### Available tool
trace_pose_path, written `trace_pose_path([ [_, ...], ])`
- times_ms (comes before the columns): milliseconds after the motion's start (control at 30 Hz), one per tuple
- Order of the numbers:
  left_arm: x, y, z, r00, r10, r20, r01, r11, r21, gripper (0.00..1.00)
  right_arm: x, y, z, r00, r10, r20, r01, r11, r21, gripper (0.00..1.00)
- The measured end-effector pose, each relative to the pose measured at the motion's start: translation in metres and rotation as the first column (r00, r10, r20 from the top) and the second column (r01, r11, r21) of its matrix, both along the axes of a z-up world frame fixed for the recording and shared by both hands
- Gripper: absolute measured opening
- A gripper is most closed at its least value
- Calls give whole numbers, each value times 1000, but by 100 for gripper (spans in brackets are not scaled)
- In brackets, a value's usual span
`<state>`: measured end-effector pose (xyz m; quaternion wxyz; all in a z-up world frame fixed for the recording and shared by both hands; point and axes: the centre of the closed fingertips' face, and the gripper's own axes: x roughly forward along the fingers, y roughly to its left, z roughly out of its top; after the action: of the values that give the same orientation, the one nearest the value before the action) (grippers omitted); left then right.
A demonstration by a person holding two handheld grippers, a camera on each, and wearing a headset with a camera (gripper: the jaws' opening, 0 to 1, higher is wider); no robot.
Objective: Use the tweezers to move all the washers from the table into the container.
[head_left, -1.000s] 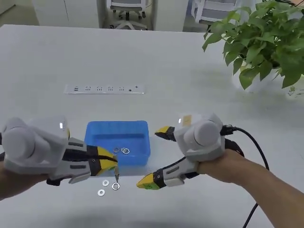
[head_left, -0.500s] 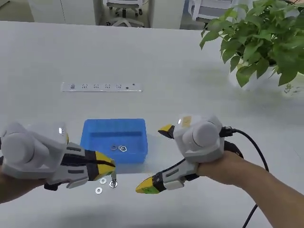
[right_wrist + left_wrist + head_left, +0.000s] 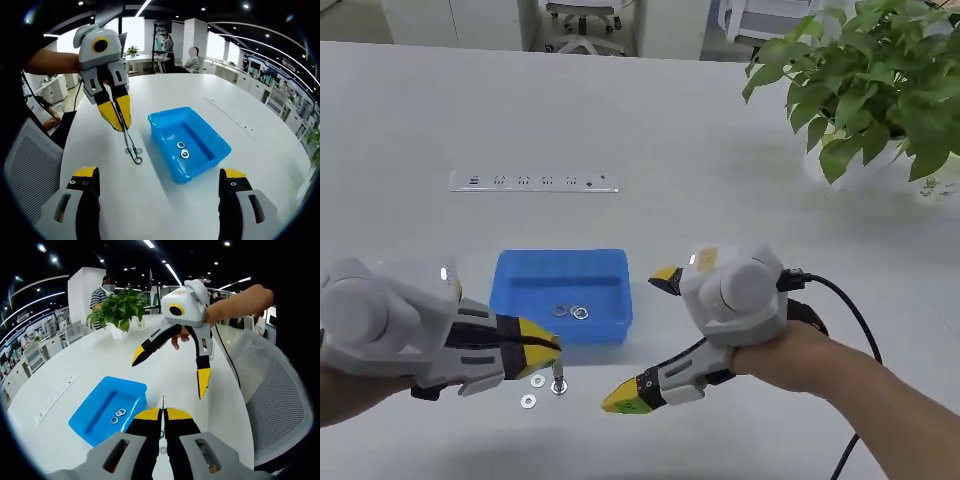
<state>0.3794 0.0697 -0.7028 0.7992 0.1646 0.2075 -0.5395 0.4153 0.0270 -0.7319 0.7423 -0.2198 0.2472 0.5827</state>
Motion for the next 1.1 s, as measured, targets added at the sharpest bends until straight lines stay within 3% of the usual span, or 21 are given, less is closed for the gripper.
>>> trace_pose_path([
  [300,-3,1,-3,1000,-15,-8,14,1000,-3,5,-3,3,1,1000,20,9,-20,1000,3,100],
  [500,-5,0,-4,999,-43,-12,43,999,6,5,-7,7,2,998,55,15,-55,998,18,94],
  [633,-9,0,-4,998,-68,-17,68,998,15,5,-14,13,2,995,100,13,-100,995,30,83],
  [800,-9,1,-4,996,-92,-23,92,995,29,5,-26,23,-2,982,186,18,-187,982,27,66],
  [1100,-8,2,-4,992,-120,-40,122,992,43,5,-35,41,-10,962,273,20,-274,961,28,42],
])
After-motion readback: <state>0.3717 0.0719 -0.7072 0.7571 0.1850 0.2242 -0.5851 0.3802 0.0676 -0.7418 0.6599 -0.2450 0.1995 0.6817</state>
